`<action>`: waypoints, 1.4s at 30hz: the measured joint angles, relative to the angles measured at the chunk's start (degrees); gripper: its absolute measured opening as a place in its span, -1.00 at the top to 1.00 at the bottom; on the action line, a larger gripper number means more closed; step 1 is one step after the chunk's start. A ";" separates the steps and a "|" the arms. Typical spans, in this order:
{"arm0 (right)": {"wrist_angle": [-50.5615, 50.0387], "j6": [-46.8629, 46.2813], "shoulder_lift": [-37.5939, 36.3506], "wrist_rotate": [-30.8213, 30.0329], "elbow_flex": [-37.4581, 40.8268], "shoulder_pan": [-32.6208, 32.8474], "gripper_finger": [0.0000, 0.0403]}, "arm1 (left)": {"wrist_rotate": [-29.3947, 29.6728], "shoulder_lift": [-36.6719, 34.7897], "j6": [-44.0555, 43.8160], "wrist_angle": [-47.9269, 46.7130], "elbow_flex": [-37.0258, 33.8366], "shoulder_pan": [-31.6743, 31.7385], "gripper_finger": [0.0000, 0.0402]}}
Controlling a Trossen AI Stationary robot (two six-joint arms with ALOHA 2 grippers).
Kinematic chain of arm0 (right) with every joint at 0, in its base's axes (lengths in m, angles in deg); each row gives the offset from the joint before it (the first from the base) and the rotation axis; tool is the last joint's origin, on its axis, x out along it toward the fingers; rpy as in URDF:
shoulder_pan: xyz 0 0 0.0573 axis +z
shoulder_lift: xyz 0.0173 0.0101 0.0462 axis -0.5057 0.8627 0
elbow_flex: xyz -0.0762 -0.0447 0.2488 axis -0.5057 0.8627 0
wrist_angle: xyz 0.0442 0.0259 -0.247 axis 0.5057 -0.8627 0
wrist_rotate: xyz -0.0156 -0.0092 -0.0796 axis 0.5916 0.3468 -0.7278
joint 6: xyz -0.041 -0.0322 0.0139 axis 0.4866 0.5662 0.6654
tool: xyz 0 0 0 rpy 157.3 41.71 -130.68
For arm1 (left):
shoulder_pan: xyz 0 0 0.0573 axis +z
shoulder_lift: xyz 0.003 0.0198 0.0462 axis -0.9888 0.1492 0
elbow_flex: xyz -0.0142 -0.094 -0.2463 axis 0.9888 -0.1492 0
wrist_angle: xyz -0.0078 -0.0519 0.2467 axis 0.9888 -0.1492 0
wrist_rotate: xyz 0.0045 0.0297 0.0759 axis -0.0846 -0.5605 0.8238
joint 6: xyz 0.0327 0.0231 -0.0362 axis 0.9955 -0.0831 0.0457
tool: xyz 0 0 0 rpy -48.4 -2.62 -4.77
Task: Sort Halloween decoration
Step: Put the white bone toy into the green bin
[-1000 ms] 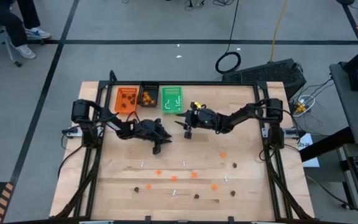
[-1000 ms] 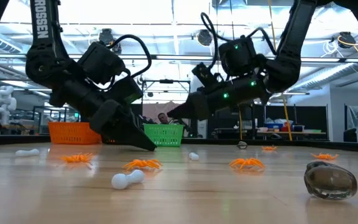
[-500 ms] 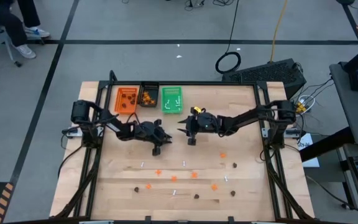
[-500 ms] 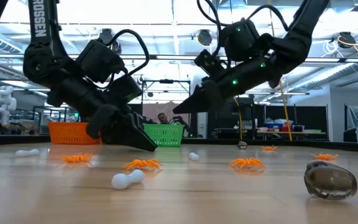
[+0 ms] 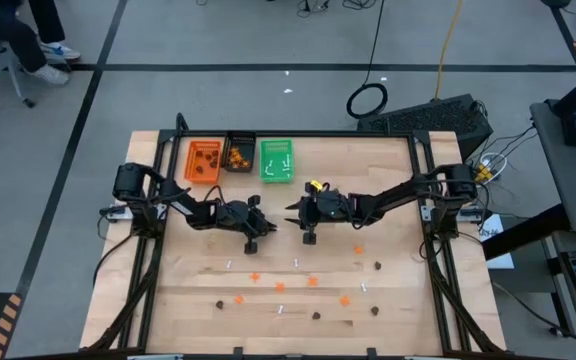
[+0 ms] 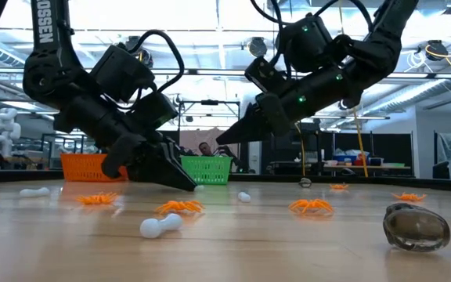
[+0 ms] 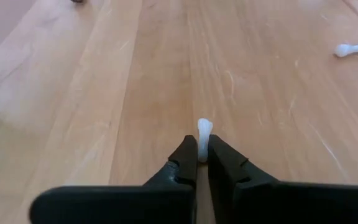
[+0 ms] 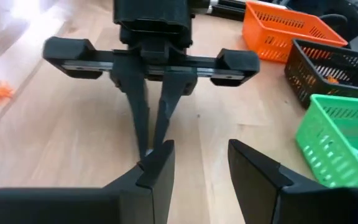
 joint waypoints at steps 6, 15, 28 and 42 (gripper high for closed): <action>-0.03 -0.60 0.00 0.00 0.00 1.37 0.32 | 2.04 -0.03 -0.06 0.59 0.00 -1.13 0.98; -10.55 -0.35 -4.32 -8.47 0.09 4.41 0.32 | 7.50 -5.16 4.27 1.11 -0.02 -2.93 0.99; -26.45 -5.96 -11.99 -12.00 0.84 9.34 0.32 | 9.15 -12.33 2.17 -5.80 0.01 -2.97 1.00; -8.23 -14.43 -2.73 -11.71 3.06 11.63 0.32 | 17.51 -12.33 -6.63 -12.66 -0.02 -9.04 0.48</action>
